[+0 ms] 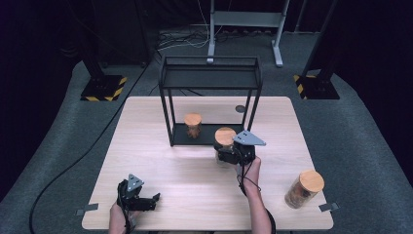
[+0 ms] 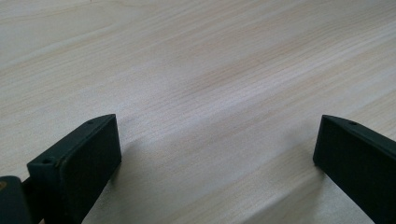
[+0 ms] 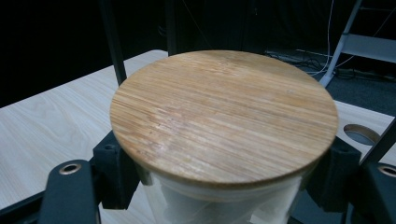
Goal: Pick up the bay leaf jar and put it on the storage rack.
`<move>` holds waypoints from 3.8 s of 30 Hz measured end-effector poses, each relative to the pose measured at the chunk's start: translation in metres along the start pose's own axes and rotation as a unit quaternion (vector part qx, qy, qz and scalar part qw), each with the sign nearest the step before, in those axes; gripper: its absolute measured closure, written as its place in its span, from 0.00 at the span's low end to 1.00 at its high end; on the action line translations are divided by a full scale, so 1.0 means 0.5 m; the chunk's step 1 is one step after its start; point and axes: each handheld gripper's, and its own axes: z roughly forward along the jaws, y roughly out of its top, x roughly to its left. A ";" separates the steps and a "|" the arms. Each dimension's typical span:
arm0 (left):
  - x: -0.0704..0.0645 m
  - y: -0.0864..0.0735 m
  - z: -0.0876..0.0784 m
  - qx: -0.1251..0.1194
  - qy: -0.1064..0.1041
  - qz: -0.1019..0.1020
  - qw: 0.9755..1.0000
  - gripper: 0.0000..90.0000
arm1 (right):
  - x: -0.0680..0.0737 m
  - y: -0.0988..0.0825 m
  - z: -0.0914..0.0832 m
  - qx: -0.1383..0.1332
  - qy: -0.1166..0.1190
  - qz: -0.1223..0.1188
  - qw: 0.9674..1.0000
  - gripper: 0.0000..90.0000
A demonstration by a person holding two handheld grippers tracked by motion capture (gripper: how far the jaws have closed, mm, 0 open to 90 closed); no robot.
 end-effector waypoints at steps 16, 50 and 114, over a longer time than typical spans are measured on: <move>0.000 0.000 0.000 0.000 0.000 0.000 1.000 0.00 | -0.006 0.023 0.020 0.000 0.000 -0.004 1.000 0.27; 0.000 0.000 0.000 0.000 0.000 0.001 1.000 0.00 | -0.033 0.047 0.073 0.011 -0.006 0.008 1.000 0.27; 0.000 0.000 0.000 0.000 -0.003 0.004 1.000 0.00 | -0.052 0.092 0.162 0.020 -0.016 0.013 1.000 0.27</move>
